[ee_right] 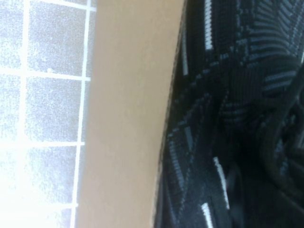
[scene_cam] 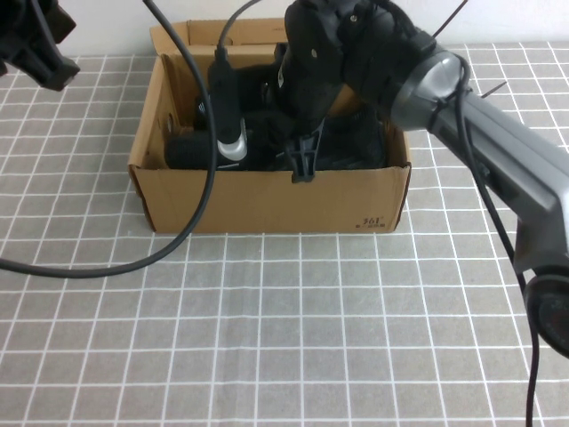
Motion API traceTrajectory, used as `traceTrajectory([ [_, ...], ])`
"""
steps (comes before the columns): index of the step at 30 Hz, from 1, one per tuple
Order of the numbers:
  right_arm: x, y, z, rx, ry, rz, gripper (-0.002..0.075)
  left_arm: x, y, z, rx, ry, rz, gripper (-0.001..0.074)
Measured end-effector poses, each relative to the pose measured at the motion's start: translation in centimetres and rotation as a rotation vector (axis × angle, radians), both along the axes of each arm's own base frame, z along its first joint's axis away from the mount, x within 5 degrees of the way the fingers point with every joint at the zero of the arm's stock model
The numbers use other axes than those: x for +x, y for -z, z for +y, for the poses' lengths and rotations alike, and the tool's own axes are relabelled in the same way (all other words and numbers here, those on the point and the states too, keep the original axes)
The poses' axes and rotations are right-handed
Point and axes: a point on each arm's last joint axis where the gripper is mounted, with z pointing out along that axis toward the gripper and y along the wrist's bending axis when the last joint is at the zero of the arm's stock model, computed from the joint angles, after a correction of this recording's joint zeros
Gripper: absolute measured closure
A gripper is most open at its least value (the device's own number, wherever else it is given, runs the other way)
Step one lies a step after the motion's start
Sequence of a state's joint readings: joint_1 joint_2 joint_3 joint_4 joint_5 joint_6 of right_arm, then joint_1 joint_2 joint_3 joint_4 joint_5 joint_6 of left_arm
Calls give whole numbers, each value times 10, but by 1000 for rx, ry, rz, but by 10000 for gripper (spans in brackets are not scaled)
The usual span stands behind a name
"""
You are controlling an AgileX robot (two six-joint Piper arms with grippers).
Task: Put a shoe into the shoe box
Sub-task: Place the shoe in the shoe box
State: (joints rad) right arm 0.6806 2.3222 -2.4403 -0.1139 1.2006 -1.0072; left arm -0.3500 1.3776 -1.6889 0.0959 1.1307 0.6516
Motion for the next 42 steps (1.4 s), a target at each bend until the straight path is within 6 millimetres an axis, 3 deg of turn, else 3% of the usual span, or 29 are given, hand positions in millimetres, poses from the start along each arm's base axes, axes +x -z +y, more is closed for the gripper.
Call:
traceTrajectory([
  [22, 7, 24, 5, 19, 62, 56, 668, 0, 0, 0, -1, 0, -3, 735],
  [24, 7, 24, 5, 30, 84, 68, 624, 0, 0, 0, -1, 0, -3, 735],
  [30, 4, 26, 5, 33, 112, 109, 330, 0, 0, 0, -1, 0, -3, 735],
  [34, 2, 19, 3, 39, 112, 100, 289, 0, 0, 0, -1, 0, -3, 735],
  [42, -11, -26, -7, 91, 110, 50, 365, 0, 0, -1, -6, 3, -1, 735],
])
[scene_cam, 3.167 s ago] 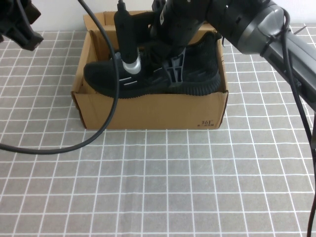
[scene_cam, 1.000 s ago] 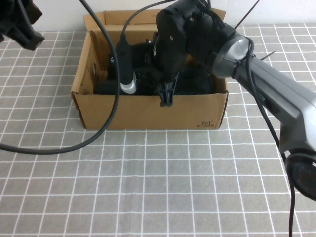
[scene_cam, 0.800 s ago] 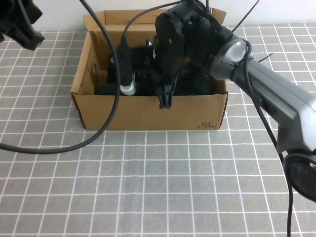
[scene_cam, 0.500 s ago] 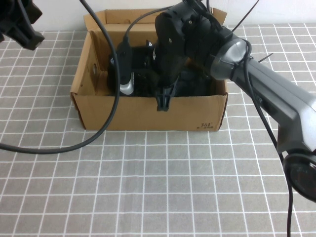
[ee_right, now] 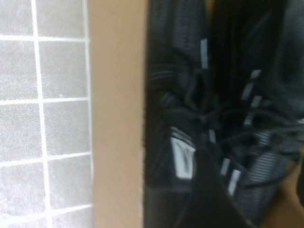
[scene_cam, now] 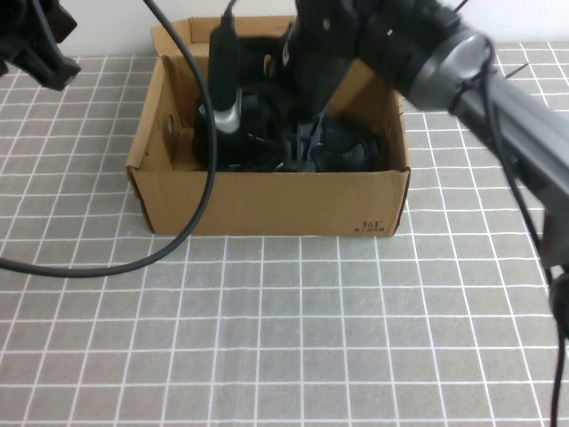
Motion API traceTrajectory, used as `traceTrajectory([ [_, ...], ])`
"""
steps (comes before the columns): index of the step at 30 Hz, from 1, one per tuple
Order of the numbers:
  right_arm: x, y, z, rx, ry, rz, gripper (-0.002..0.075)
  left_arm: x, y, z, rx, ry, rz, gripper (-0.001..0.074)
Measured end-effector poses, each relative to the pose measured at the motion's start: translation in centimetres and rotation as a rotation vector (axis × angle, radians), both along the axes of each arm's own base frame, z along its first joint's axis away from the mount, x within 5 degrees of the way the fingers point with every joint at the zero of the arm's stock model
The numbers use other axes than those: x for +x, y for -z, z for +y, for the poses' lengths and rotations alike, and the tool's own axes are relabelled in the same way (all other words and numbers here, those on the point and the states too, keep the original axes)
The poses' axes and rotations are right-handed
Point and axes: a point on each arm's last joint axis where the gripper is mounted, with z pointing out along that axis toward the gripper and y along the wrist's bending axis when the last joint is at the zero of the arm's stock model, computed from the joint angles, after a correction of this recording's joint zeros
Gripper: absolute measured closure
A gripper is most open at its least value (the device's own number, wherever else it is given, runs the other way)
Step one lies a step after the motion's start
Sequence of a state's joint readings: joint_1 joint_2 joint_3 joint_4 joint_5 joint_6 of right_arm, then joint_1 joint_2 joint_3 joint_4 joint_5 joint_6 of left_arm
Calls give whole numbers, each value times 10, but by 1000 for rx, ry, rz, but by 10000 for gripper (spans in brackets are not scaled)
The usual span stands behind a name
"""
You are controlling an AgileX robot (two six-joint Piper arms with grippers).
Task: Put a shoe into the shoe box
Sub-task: Place the shoe in the shoe box
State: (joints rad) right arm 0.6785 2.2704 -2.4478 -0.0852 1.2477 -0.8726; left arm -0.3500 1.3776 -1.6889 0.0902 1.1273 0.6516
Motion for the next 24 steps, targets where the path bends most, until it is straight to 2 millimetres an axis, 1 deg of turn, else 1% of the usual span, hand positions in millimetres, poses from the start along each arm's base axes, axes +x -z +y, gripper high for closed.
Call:
traceTrajectory([
  [6, -12, -35, -12, 43, 34, -51, 438, 0, -1, -4, -47, 21, -3, 735],
  [9, -16, -51, -20, 58, 99, -85, 501, -1, -1, -6, -67, 30, 0, 735],
  [12, -21, -69, -30, 80, 171, -123, 597, 0, -3, -8, -92, 38, -17, 735],
  [14, -26, -82, -37, 107, 214, -143, 675, 1, -6, -11, -130, 50, -42, 735],
  [15, -28, -88, -39, 124, 231, -149, 698, 2, -7, -12, -152, 56, -55, 735],
  [17, -36, -103, -46, 174, 269, -159, 723, 3, -10, -15, -192, 67, -81, 735],
  [21, -56, -136, -62, 295, 349, -169, 736, -2, -22, -17, -270, 84, -152, 735],
  [23, -71, -155, -74, 355, 386, -175, 739, -9, -30, -15, -317, 83, -226, 735],
  [24, -82, -167, -82, 386, 401, -180, 740, -14, -34, -13, -347, 78, -271, 735],
])
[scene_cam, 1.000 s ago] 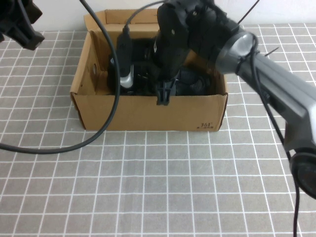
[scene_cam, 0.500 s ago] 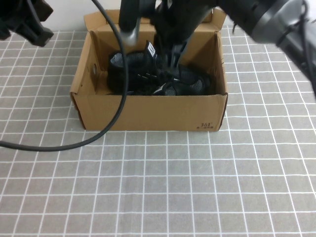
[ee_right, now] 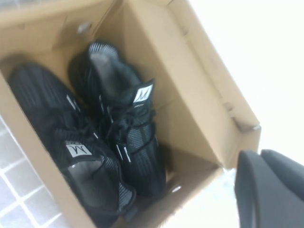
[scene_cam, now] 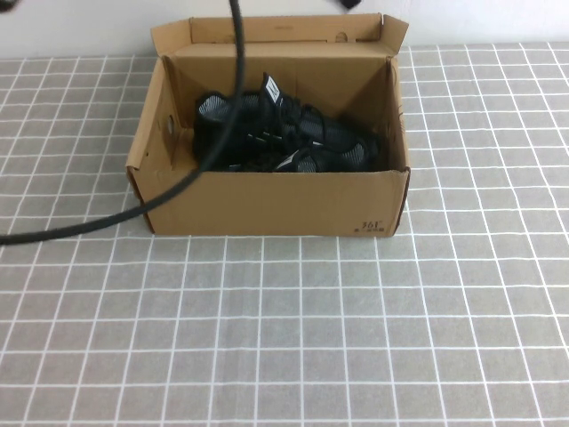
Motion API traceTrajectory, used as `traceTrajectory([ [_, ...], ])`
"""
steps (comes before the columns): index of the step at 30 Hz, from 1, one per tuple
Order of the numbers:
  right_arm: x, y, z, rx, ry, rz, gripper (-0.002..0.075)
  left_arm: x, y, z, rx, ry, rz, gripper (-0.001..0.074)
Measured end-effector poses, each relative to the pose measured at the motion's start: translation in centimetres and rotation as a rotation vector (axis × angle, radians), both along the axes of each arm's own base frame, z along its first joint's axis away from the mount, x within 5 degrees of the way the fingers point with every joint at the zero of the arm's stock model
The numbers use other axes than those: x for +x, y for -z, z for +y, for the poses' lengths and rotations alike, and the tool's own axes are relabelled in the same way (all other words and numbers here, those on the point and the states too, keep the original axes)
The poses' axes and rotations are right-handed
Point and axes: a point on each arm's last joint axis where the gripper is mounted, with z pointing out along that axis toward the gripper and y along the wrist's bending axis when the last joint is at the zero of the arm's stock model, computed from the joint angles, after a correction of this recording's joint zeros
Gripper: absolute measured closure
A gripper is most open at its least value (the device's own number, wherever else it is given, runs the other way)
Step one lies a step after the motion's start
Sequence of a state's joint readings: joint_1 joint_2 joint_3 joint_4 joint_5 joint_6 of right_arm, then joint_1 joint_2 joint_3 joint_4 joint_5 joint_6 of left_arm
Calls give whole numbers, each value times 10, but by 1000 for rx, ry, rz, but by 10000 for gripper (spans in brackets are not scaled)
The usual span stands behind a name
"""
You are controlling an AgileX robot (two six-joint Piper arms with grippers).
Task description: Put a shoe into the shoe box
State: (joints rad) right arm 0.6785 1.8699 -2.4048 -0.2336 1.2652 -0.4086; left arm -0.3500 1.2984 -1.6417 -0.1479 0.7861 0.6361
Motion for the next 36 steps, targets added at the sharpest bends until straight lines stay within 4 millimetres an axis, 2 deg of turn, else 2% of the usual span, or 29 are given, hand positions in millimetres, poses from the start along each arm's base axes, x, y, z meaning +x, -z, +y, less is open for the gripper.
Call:
traceTrajectory([
  [3, -29, -23, -23, 79, 42, -4, 741, -23, -11, 10, -110, -31, -131, 735],
  [5, -49, -33, -39, 124, 70, 6, 741, -38, -10, 16, -174, -49, -192, 735],
  [7, -69, -37, -56, 153, 94, 24, 742, -55, -7, 23, -248, -60, -250, 735],
  [10, -102, -31, -82, 181, 136, 72, 742, -83, 5, 34, -353, -68, -318, 735],
  [13, -133, -17, -107, 215, 187, 128, 742, -110, 25, 45, -438, -78, -360, 735],
  [16, -165, 2, -133, 241, 230, 170, 742, -129, 48, 53, -477, -91, -385, 735],
  [21, -218, 38, -171, 312, 241, 211, 742, -146, 98, 65, -568, -140, -430, 735],
  [27, -269, 74, -208, 482, 243, 191, 742, -165, 156, 79, -648, -195, -521, 735],
  [32, -295, 106, -226, 650, 199, 91, 742, -170, 201, 83, -632, -220, -485, 735],
  [36, -301, 129, -228, 822, 147, -2, 742, -167, 241, 82, -581, -245, -389, 735],
])
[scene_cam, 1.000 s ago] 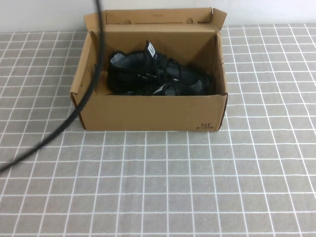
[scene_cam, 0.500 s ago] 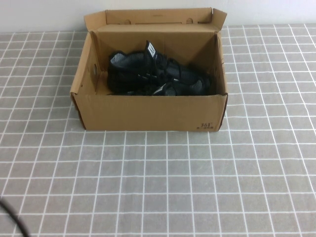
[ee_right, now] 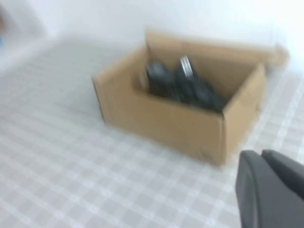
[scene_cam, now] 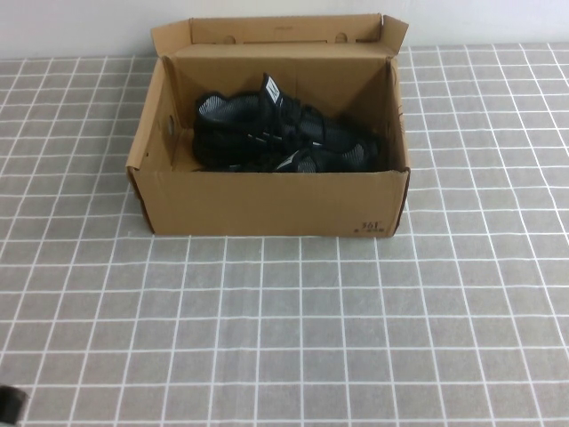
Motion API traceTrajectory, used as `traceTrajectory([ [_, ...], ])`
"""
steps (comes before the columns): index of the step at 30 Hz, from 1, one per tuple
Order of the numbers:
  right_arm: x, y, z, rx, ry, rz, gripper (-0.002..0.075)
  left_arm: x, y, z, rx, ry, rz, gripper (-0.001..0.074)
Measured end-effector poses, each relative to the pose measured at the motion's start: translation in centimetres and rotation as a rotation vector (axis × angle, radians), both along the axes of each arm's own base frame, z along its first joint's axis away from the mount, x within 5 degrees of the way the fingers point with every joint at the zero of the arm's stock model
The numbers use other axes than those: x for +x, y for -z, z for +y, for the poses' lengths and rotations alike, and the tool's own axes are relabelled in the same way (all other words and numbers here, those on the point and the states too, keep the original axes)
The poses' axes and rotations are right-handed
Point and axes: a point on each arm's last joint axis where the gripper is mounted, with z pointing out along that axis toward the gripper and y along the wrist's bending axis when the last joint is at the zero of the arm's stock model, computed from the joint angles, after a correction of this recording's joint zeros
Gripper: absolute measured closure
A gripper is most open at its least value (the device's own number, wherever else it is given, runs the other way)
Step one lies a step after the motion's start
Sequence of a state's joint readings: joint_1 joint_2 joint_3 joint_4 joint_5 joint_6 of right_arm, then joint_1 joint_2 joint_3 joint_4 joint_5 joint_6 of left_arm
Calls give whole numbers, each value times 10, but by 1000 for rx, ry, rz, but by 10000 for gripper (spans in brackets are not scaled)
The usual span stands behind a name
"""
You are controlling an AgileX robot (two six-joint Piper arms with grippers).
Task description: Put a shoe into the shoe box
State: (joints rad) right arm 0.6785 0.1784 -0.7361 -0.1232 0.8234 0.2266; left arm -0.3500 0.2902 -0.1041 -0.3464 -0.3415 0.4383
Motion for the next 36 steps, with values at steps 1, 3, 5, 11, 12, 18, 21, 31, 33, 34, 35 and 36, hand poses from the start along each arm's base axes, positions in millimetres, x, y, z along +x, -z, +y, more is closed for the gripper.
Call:
traceTrajectory([
  [1, 1, 5, 1, 28, -3, -23, 742, 0, 7, 0, 8, 0, 21, 735],
  [3, 4, 17, 5, 78, -11, -71, 742, 0, 24, 0, 25, 0, 67, 735],
  [5, 11, 29, 11, 104, -18, -94, 742, 0, 37, 0, 37, 0, 103, 735],
  [11, 24, 58, 26, 189, -48, -101, 742, -1, 55, -3, 64, 41, 237, 735],
  [12, 25, 60, 27, 198, -50, -100, 742, -2, 57, -4, 71, 52, 267, 735],
  [18, 27, 64, 28, 206, -52, -98, 742, -4, 69, -8, 106, 100, 394, 735],
  [21, 27, 64, 28, 208, -53, -98, 742, -6, 73, -9, 110, 115, 436, 735],
  [31, 28, 64, 27, 149, -35, -148, 742, -8, 79, -11, 129, 142, 508, 735],
  [33, 31, 69, 26, 104, 14, -171, 742, -8, 79, -11, 129, 142, 508, 735],
  [34, 33, 74, 25, 87, 47, -172, 742, -8, 80, -11, 130, 143, 510, 735],
  [35, 36, 79, 24, 69, 98, -170, 742, -8, 80, -11, 130, 143, 510, 735],
  [36, 39, 86, 22, 54, 154, -164, 742, -8, 80, -11, 130, 144, 511, 735],
])
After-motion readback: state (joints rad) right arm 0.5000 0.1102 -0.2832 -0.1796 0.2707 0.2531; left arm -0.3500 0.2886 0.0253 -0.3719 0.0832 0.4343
